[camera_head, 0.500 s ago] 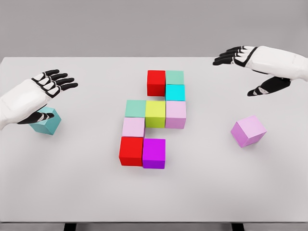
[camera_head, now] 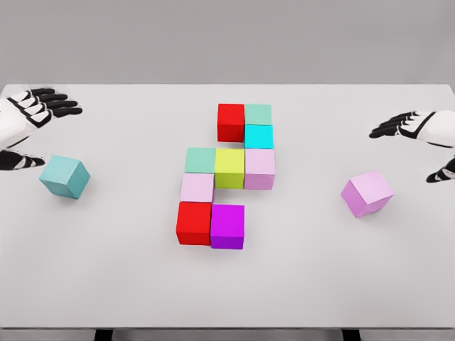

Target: Assemble the squares on the desktop into the number 2

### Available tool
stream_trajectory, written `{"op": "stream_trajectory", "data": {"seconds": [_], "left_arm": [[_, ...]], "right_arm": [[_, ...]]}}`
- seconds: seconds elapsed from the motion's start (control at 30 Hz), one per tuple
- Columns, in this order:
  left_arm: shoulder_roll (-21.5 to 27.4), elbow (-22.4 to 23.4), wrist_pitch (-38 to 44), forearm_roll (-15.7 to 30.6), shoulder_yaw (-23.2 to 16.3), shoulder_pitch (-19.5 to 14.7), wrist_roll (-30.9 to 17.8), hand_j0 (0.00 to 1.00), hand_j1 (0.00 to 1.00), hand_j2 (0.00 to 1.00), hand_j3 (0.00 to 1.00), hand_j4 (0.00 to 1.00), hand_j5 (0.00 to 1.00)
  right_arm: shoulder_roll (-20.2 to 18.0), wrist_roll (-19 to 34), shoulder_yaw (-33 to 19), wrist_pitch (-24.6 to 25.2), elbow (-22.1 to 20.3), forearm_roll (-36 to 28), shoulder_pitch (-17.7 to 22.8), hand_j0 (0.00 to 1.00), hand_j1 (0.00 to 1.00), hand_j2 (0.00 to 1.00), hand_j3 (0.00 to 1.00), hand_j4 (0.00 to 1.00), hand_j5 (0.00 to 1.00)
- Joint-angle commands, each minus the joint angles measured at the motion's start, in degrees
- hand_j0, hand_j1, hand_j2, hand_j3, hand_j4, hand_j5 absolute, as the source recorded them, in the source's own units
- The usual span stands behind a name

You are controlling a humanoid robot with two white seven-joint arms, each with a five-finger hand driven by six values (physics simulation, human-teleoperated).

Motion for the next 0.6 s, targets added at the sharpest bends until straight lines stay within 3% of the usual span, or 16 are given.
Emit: {"op": "stream_trajectory", "data": {"seconds": [0.0, 0.03, 0.13, 0.27, 0.43, 0.57], "left_arm": [[5.9, -1.4, 0.0, 11.9, -3.3, 0.0, -14.7, 1.00, 1.00, 1.00, 1.00, 1.00, 1.00], [5.6, -1.8, 2.8, 12.6, -3.0, -1.2, -20.4, 1.00, 1.00, 1.00, 1.00, 1.00, 1.00], [4.1, -2.0, 13.9, 14.5, -3.2, -3.3, -25.8, 1.00, 1.00, 1.00, 1.00, 1.00, 1.00], [1.1, -2.5, 22.0, 12.4, -3.4, -4.7, -26.5, 1.00, 1.00, 1.00, 1.00, 1.00, 1.00], [-8.6, -2.3, 22.4, -0.8, -3.5, -6.0, -26.5, 1.00, 1.00, 1.00, 1.00, 1.00, 1.00], [-9.5, -2.3, 22.7, -2.5, -4.0, -5.4, -26.5, 1.00, 1.00, 1.00, 1.00, 1.00, 1.00]], "right_arm": [[-3.7, 0.0, 1.9, 0.2, -3.8, -1.1, 0.0, 1.00, 1.00, 1.00, 1.00, 1.00, 1.00], [-3.7, 0.0, 2.1, 0.2, -4.0, -1.1, 0.0, 1.00, 1.00, 1.00, 1.00, 1.00, 1.00], [-3.5, 0.0, 2.2, 0.2, -5.1, -1.2, 0.0, 1.00, 1.00, 1.00, 1.00, 1.00, 1.00], [-3.1, 0.0, 2.2, 2.3, -5.3, -1.2, 0.4, 1.00, 1.00, 1.00, 1.00, 1.00, 1.00], [-0.7, 0.0, 3.4, 12.0, -5.3, -0.8, 0.8, 1.00, 1.00, 1.00, 1.00, 1.00, 1.00], [2.7, 0.0, 3.5, 15.1, -5.0, 0.3, 0.7, 1.00, 1.00, 1.00, 1.00, 1.00, 1.00]]}}
